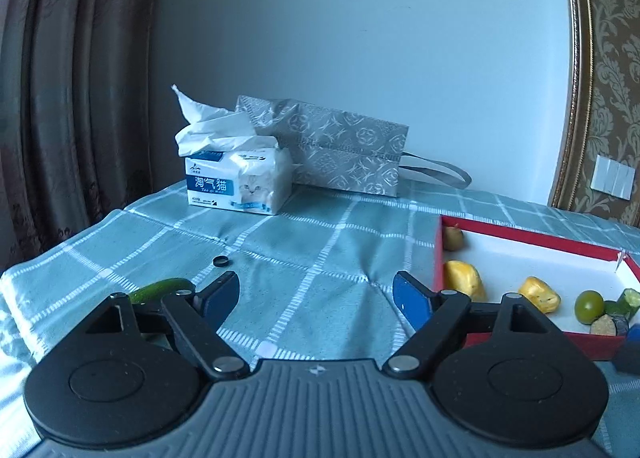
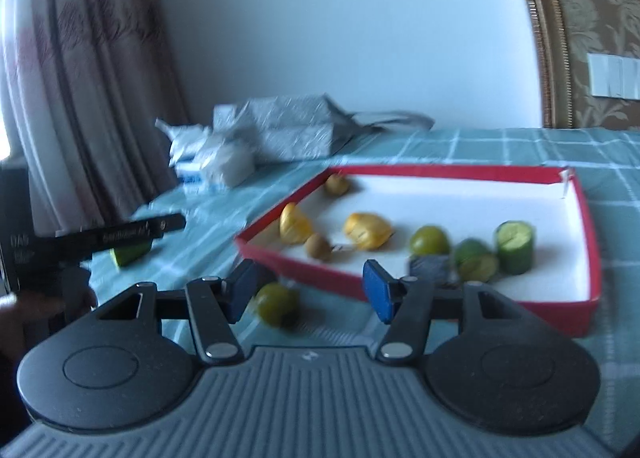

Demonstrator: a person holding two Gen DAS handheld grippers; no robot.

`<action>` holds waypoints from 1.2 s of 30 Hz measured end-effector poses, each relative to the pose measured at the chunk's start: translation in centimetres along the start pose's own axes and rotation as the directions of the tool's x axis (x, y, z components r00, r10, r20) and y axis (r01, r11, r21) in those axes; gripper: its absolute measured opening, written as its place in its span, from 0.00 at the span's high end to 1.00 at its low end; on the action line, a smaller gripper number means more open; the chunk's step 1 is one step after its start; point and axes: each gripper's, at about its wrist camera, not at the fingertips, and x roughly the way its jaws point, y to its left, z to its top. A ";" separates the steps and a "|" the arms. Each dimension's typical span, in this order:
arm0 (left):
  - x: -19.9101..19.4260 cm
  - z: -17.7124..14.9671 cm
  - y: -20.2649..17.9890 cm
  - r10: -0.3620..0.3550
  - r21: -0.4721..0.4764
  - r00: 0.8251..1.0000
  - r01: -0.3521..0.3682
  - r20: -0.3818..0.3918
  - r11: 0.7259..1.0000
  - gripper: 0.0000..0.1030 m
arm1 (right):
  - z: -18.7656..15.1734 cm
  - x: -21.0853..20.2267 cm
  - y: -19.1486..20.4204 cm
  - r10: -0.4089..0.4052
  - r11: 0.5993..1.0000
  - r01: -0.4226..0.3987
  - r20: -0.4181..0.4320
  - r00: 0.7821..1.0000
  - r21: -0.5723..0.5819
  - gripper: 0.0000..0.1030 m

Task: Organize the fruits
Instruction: 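Grasp the dark green round fruit beside the tray with the right gripper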

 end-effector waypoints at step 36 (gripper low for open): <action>0.2 -0.6 0.2 -0.039 -0.016 0.999 0.038 -0.011 0.999 0.18 | -0.9 6.2 3.9 -0.120 0.983 0.097 -0.142 0.983 -0.157 0.69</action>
